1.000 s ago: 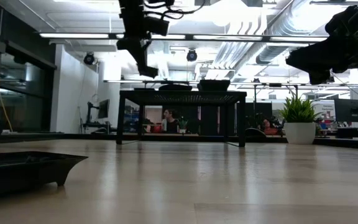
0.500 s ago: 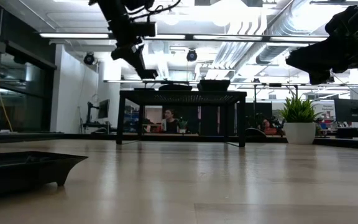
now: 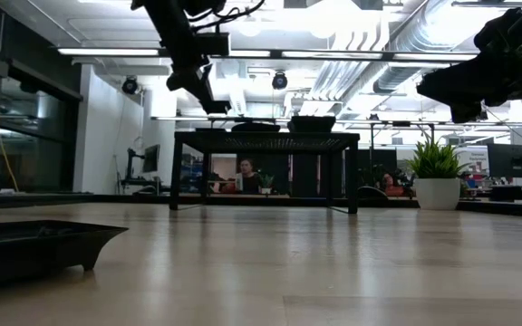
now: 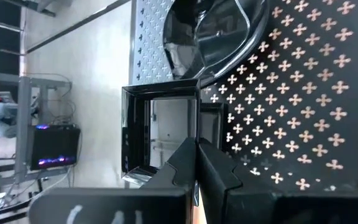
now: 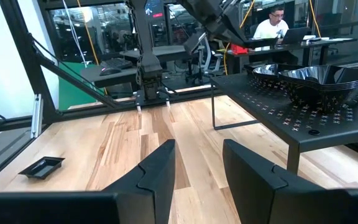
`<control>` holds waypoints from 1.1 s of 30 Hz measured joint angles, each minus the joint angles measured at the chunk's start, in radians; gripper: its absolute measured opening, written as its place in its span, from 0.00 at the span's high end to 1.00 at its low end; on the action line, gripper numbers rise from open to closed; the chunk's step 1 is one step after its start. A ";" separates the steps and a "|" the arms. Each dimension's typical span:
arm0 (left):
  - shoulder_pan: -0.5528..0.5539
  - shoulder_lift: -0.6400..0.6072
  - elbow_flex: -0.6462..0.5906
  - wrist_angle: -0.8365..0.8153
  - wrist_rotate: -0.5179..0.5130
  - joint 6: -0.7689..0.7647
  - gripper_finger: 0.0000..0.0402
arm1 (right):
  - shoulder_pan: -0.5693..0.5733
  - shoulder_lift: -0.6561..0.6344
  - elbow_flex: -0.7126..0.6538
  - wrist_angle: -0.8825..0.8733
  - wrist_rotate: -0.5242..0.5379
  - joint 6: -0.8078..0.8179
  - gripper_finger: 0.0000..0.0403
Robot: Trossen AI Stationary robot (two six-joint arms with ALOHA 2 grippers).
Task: Pick & Place Mini shaped plates
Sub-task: Stack the top black square plate on top of the black square plates on the shelf
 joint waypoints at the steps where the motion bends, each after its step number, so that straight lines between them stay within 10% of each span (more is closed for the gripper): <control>1: 0.000 0.003 0.000 0.002 -0.011 0.000 0.99 | 0.000 0.000 0.000 0.000 0.000 0.000 0.68; 33: 0.037 0.081 0.002 -0.002 0.009 -0.006 0.99 | 0.000 0.000 0.000 0.000 0.000 0.000 0.68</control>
